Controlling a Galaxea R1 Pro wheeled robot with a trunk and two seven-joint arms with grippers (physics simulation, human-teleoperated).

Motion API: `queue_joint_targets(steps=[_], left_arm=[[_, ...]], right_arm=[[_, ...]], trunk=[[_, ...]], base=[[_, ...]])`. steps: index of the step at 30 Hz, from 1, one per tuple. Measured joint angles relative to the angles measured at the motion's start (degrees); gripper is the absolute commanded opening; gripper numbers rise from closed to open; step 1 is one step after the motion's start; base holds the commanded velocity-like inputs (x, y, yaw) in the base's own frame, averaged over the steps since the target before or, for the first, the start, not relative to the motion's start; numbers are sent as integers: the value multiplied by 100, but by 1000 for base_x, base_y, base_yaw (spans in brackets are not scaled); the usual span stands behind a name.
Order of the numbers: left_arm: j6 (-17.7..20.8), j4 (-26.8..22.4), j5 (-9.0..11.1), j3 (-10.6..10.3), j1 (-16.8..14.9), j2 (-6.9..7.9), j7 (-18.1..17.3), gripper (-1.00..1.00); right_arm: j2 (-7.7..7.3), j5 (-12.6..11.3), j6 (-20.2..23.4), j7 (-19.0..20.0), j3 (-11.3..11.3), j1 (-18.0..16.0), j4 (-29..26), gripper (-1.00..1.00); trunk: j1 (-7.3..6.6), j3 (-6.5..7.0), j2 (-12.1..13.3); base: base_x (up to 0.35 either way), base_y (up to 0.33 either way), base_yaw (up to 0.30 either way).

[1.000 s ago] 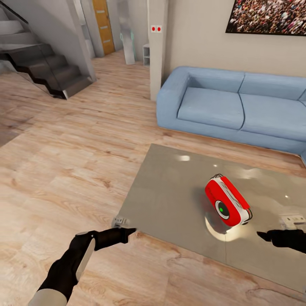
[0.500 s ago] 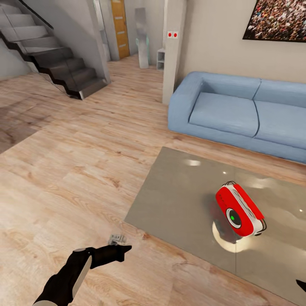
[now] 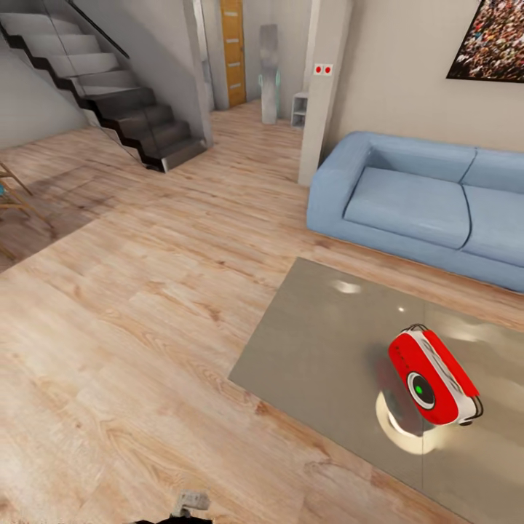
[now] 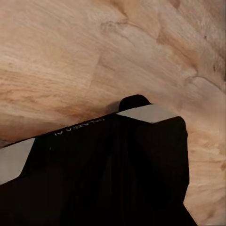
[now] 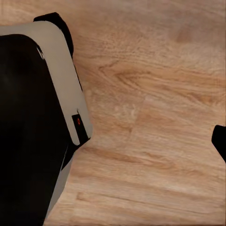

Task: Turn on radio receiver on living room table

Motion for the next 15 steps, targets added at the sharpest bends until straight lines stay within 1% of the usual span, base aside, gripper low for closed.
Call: queue_joint_targets(steps=[1,2,4,5,6,7,8,9,10,11,13,14,15], left_arm=[[-44,164,-4,-4,1,-6,115,-100],[-65,248,-3,-1,0,-8,167,-100],[-148,542,-4,-5,0,-13,321,-100],[-168,612,-1,-1,0,-14,354,-100],[-199,735,2,-5,0,-14,415,-100],[-210,793,7,0,0,-15,447,-100],[-224,875,16,-2,2,-20,509,-100],[-229,906,22,1,4,-25,543,-100],[-235,948,27,-2,22,-33,620,-100],[-237,964,30,0,42,-37,665,-100],[-243,1001,28,-7,167,-48,868,-100],[-243,1005,28,-1,197,-51,922,-100],[-245,1015,29,-7,267,-64,1069,-100]], right_arm=[[1,34,-14,-246,-8,116,278,100],[1,50,-20,-378,-9,168,409,100],[7,183,-29,-908,-11,307,855,100],[6,232,-30,-1049,-13,330,967,100],[8,341,-32,-1319,-12,373,1186,100],[9,402,-32,-1463,-12,398,1306,100],[7,527,-33,-1759,-11,450,1547,100],[6,591,-33,-1923,-11,477,1678,100],[5,718,-34,-2238,-11,527,1928,100],[4,778,-32,-2399,-11,546,2058,100],[4,1005,-23,-2945,-10,600,2505,100],[5,1056,-20,-3062,-10,610,2601,100],[14,1185,-10,-3329,-5,628,2814,100]], trunk=[[0,8,0],[0,16,0],[0,33,0],[0,41,0],[0,49,0],[0,57,0],[0,65,0],[0,74,0],[0,82,0],[0,90,0],[0,106,0],[0,114,0],[0,122,0]], base=[[0,0,185],[0,0,182],[0,0,174],[0,0,164],[0,0,161],[0,0,156],[0,0,153],[0,0,148],[0,0,146],[0,0,144],[0,0,141],[0,0,140],[0,0,139]])
